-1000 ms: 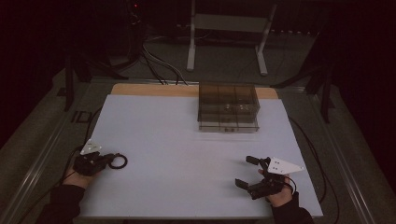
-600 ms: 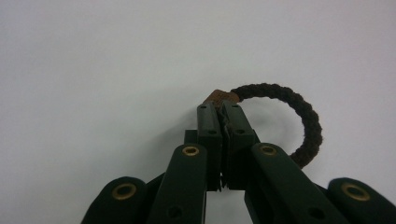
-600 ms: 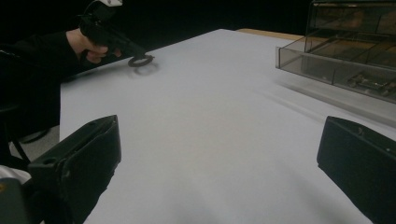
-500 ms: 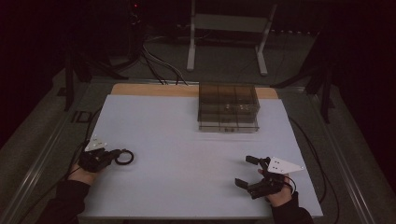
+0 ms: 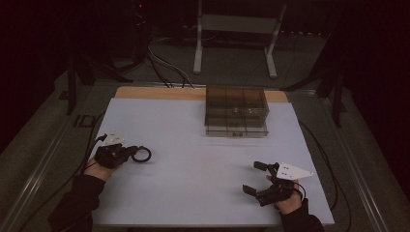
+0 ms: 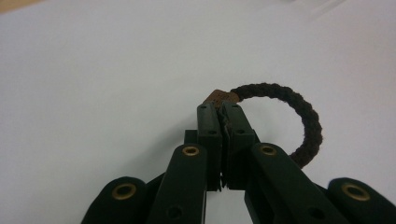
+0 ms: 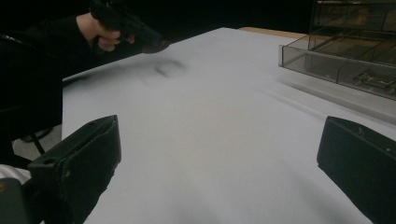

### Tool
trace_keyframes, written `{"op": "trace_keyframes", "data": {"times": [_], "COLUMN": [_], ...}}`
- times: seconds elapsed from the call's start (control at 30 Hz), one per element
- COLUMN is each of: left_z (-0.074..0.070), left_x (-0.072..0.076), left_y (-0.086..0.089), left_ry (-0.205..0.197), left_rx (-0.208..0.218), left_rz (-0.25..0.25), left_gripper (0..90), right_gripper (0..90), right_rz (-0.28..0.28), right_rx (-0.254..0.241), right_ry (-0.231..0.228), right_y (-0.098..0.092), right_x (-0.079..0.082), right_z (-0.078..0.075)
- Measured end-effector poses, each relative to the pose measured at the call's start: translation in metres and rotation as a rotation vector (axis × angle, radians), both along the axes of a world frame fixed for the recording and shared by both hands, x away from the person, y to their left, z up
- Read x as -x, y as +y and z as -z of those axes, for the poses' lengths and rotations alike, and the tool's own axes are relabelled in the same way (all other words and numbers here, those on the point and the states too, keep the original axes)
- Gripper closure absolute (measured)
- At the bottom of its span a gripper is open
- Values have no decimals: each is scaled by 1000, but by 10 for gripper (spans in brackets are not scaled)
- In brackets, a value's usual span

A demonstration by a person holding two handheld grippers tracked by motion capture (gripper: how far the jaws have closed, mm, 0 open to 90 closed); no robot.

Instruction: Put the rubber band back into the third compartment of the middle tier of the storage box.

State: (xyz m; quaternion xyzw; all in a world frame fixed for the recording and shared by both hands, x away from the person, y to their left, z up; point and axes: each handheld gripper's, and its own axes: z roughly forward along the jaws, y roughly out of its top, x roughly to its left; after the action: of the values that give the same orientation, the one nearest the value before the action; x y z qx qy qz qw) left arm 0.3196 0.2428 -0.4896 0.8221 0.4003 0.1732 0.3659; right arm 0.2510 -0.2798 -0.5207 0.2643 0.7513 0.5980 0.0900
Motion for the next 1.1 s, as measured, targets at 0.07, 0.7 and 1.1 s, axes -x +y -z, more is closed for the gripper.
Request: {"op": "trace_keyframes", "data": {"times": [0.07,0.7,1.1], "left_z": [-7,-30,-44], "left_x": [-5,-37,-55], "left_y": [-9,-66,-103], "left_ry": [-9,-24,-39], "left_rx": [-3,15,10], "left_rz": [20,130,191], "left_gripper": [891,890,890], "right_gripper": [0,0,0], "right_rz": [1,-2,4], "right_rx": [-2,-7,-7], "right_ry": [0,5,2], "right_y": [-1,-2,-3], "right_x": [0,0,-1], "right_z": [0,0,1]}}
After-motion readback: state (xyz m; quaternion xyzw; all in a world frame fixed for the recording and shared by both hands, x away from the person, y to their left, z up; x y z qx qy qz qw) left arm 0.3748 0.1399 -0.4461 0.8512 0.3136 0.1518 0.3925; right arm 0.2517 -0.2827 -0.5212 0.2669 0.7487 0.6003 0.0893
